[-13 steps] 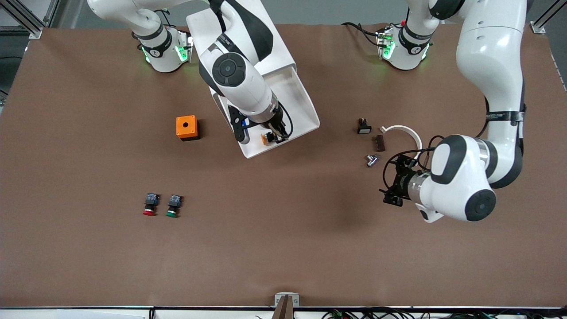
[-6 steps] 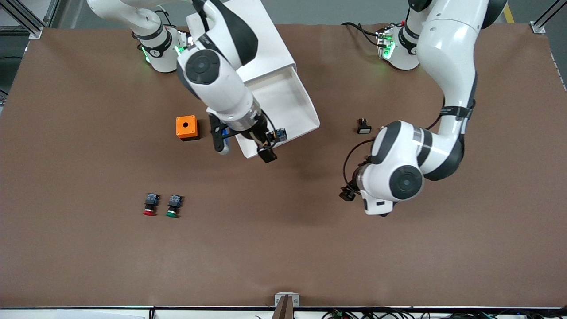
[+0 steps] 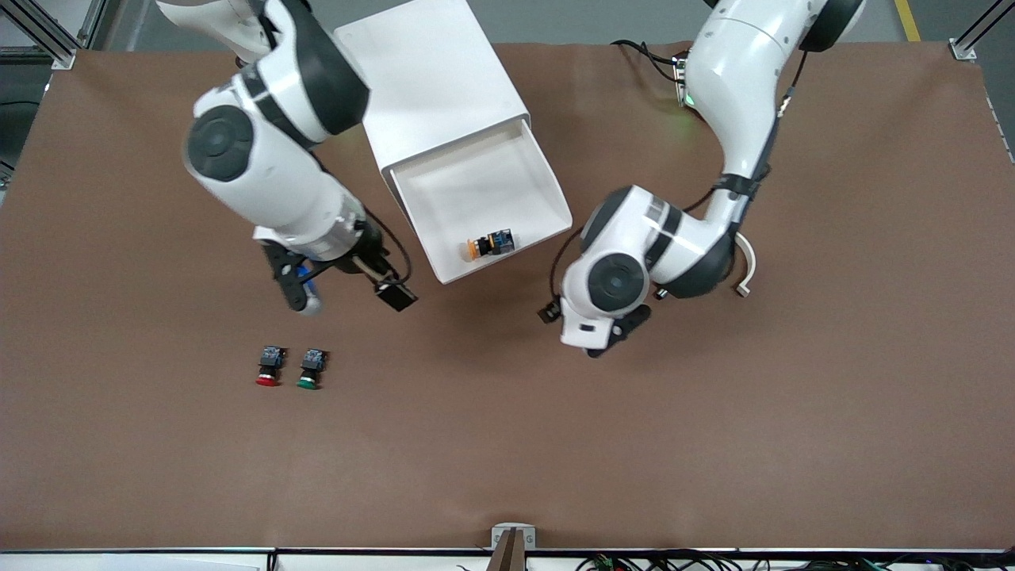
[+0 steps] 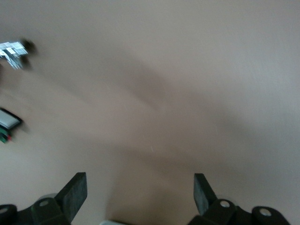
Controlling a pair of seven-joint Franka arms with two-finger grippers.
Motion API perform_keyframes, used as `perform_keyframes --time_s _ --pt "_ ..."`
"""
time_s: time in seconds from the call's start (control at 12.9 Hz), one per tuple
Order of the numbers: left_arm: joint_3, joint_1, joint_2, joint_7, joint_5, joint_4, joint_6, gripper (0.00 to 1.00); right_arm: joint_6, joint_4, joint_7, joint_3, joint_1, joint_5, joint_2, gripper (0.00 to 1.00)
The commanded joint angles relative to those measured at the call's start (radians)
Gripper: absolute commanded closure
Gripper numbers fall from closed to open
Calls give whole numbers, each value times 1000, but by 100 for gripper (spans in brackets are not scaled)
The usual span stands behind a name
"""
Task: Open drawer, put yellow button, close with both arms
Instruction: 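Push the drawer shut with the left gripper while the right gripper withdraws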
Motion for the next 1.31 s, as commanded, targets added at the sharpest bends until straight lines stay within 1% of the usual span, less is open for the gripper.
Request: perform_keyframes --time_s 0.0,0.15,0.23,0.31,0.46,0.62,0.7,0.77,0.85,0.93,1.01,1.08,1.24 --pt "11 -64 -30 -5 19 -7 11 0 -113 47 -148 25 -127 25 0 0" --pt "11 -95 -41 6 22 -8 9 0 -246 66 -345 22 -211 13 -29 0" --pt "9 -115 -39 13 25 -8 9 0 -257 63 -482 8 -228 -7 -65 0" --pt "11 -157 -39 12 27 -10 11 0 -265 57 -589 -13 -251 -10 -95 0" --pt "9 -217 -30 -5 25 -11 11 0 -312 57 -735 -87 -259 -8 -129 0" --pt "3 -277 -19 -22 13 -22 9 0 -335 48 -971 -171 -251 -15 -163 0" --pt "3 -296 -21 -37 13 -27 9 0 -334 26 -1079 -223 -242 -21 -186 0" --pt "0 -310 -22 -49 11 -28 9 0 -334 17 -1165 -269 -224 -36 -200 0" --pt "-9 -329 -21 -68 10 -28 9 0 -335 15 -1243 -299 -213 -62 -211 0" --pt "-12 -346 -19 -89 10 -33 9 0 -336 14 -1317 -303 -212 -108 -218 0" --pt "-12 -360 -18 -93 10 -33 9 0 -337 3 -1348 -303 -219 -126 -227 0" --pt "-12 -366 -18 -93 11 -33 9 0 -336 -20 -1353 -305 -222 -130 -238 0" --pt "-12 -379 -16 -76 26 -33 11 0 -294 -102 -1353 -304 -231 -136 -287 0"
